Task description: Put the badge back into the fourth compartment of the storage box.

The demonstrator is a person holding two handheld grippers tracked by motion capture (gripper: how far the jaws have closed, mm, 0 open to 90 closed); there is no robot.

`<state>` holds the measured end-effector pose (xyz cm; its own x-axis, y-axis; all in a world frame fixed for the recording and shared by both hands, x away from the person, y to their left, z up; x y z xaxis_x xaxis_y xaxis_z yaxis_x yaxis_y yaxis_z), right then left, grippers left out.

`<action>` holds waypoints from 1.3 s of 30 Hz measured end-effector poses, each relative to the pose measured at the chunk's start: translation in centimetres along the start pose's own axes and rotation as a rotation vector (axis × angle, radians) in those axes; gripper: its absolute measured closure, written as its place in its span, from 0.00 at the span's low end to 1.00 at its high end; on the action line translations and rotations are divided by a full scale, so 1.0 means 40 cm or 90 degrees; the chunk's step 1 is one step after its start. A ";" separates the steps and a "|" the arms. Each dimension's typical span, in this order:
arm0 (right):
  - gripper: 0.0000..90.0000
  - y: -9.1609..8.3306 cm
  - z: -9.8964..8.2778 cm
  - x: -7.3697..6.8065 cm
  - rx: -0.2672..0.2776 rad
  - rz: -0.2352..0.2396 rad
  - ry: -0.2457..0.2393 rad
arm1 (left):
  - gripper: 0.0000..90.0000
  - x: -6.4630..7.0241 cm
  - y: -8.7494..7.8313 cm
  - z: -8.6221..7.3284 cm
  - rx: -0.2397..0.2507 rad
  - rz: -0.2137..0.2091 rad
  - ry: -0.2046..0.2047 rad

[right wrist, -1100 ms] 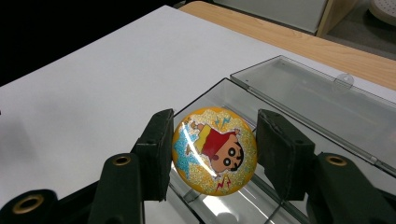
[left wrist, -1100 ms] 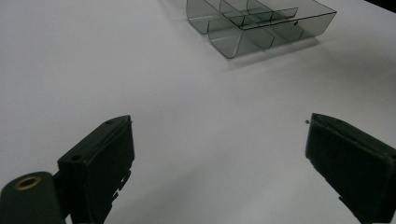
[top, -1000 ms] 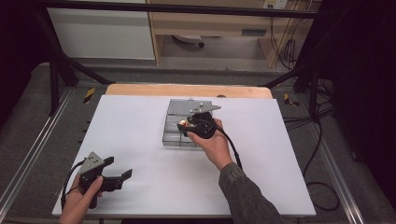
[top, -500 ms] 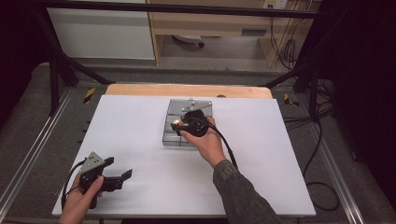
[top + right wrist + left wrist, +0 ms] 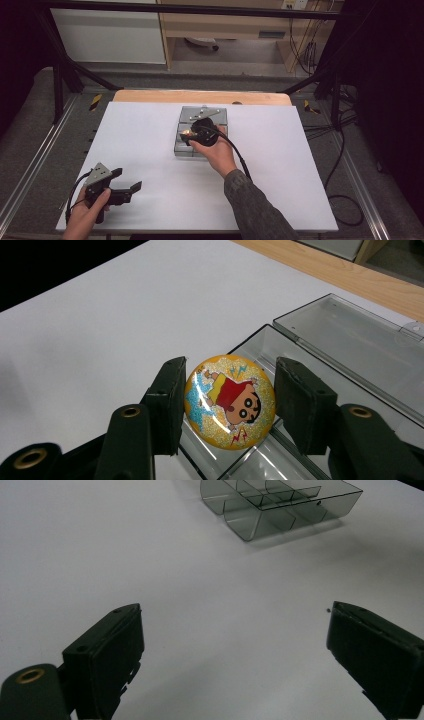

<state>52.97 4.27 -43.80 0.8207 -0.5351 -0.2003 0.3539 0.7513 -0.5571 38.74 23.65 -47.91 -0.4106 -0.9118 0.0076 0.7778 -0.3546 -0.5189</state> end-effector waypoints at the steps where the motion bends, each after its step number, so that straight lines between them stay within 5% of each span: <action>1: 0.53 0.001 0.000 0.000 0.000 -0.001 0.001 | 0.09 0.000 0.000 0.000 0.000 0.000 0.000; 39: 0.53 0.046 -0.026 -0.019 -0.032 0.042 0.015 | 0.09 0.000 -0.001 -0.003 -0.004 0.001 0.007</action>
Point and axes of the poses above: each handheld gripper's, and its own axes: y roughly forward along the jaws, z roughly out of its top, x roughly to its right, the point moved 10 cm from there along y, roughly forward along the jaws, and after that the axes turned 12 degrees about z, right-handed, at the moved point
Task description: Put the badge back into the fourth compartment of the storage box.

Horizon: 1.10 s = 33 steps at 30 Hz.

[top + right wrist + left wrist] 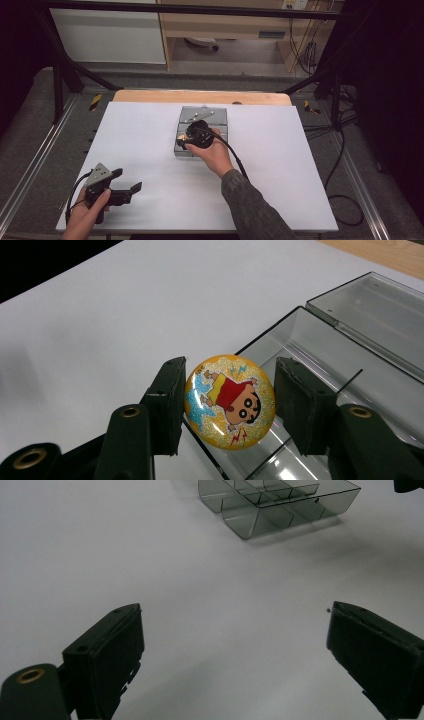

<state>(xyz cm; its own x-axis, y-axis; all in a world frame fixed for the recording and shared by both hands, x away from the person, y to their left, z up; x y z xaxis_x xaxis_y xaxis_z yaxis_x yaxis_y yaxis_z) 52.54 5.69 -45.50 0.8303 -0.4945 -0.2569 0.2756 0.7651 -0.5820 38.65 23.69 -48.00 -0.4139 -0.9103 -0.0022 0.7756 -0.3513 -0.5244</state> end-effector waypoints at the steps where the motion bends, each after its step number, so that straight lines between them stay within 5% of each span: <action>1: 0.53 0.002 0.000 0.000 0.001 0.001 0.000 | 0.09 0.001 0.000 0.000 0.000 0.000 0.000; 29: 0.53 0.023 -0.019 0.009 -0.021 -0.003 0.023 | 0.09 0.007 0.002 0.001 0.000 -0.007 0.005; 33: 0.47 0.029 -0.022 0.009 -0.027 -0.009 0.013 | 0.10 0.008 0.002 0.001 0.000 -0.007 0.005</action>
Point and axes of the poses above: each handheld gripper's, and its own axes: y roughly forward along the jaws, z roughly out of its top, x roughly to its right, the point moved 10 cm from there along y, roughly forward along the jaws, and after that the axes turned 12 degrees about z, right-handed, at the moved point
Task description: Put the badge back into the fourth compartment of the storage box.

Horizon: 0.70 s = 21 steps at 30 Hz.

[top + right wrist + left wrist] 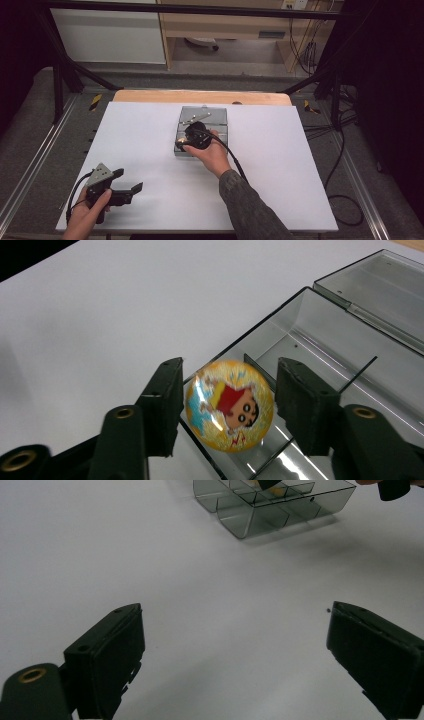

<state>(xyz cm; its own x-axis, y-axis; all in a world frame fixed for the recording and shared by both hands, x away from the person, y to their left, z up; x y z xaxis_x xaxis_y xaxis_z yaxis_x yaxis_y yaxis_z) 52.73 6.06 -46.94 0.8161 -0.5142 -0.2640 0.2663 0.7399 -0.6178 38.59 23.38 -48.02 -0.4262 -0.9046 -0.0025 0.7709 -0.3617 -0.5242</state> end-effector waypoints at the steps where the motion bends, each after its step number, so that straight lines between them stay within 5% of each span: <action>1: 0.44 -0.001 0.000 0.000 0.001 -0.001 0.000 | 0.10 0.000 0.000 0.000 0.000 0.000 0.001; 7: 0.38 -0.016 -0.001 -0.015 0.015 -0.003 -0.003 | 0.10 0.000 0.000 0.002 0.001 0.000 0.000; 12: 0.21 -0.028 0.000 -0.019 0.030 -0.043 -0.023 | 0.10 0.000 0.001 0.001 0.001 0.000 0.000; 21: 0.08 -0.049 0.013 -0.045 0.077 -0.024 -0.029 | 0.09 0.001 0.002 0.003 0.003 0.003 0.002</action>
Point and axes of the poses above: each handheld gripper's, and its own axes: y roughly forward along the jaws, z roughly out of its top, x roughly to its right, the point moved 10 cm from there along y, roughly forward along the jaws, and after that the axes turned 12 degrees about z, right-handed, at the moved point
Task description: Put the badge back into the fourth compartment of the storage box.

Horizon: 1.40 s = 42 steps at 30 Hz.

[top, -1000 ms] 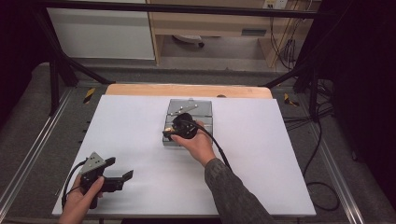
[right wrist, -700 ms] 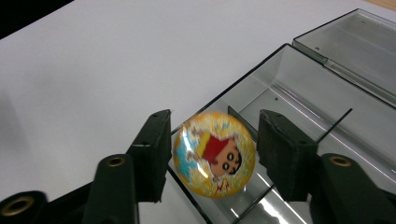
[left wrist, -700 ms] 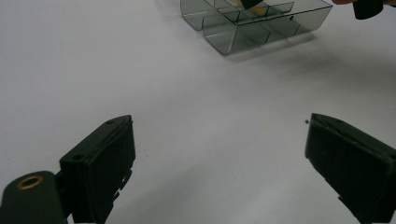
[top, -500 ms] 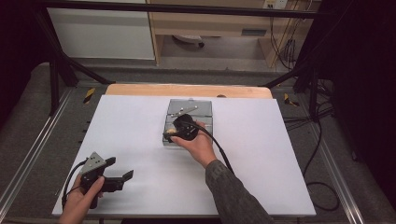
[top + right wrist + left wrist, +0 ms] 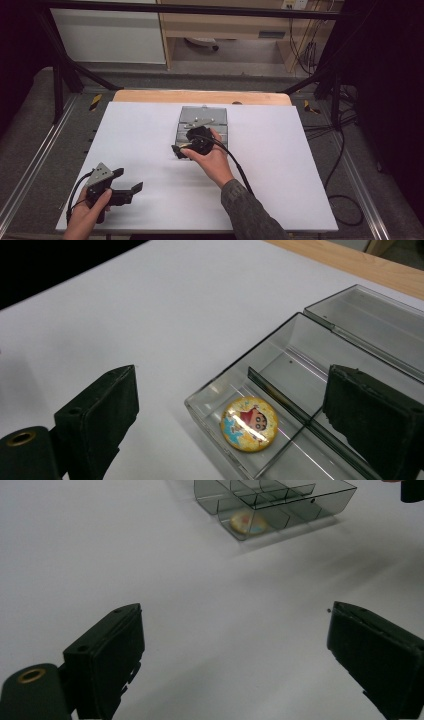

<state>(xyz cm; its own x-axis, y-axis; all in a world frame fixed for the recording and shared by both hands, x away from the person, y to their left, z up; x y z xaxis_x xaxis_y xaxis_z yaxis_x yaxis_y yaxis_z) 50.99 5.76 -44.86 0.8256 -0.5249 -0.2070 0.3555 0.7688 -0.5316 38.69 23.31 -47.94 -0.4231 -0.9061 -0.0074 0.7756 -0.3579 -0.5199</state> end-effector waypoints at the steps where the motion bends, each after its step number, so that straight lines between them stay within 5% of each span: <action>1: 0.08 -0.003 0.002 -0.003 0.008 0.001 -0.002 | 0.10 -0.001 -0.001 0.001 0.001 0.001 0.000; 6: 0.09 -0.022 -0.008 -0.016 0.013 0.008 -0.026 | 0.09 -0.001 0.000 0.003 0.005 0.001 -0.028; 12: 0.14 -0.061 -0.025 -0.012 0.029 0.027 -0.013 | 0.10 -0.026 -0.003 0.014 0.025 0.028 -0.047; 22: 0.11 -0.137 -0.015 0.009 0.066 0.033 -0.006 | 0.08 -0.040 -0.002 0.009 0.024 0.054 -0.044; 42: 0.09 -0.358 -0.085 0.097 0.125 -0.066 -0.019 | 0.09 -0.034 0.003 0.004 0.016 0.045 -0.042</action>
<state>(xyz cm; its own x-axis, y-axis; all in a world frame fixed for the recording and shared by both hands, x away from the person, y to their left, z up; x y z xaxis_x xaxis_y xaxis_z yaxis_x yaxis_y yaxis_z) 47.60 -8.54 -40.86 0.7917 -0.5962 -0.1334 0.5156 0.7692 -0.3775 39.44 24.45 -47.87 -0.3364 -0.9416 0.0130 0.8141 -0.2977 -0.4986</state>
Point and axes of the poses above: each handheld gripper's, and its own axes: y roughly forward along the jaws, z roughly out of its top, x roughly to its right, the point moved 10 cm from there along y, roughly forward along the jaws, and after that the axes turned 12 degrees about z, right-handed, at the moved point
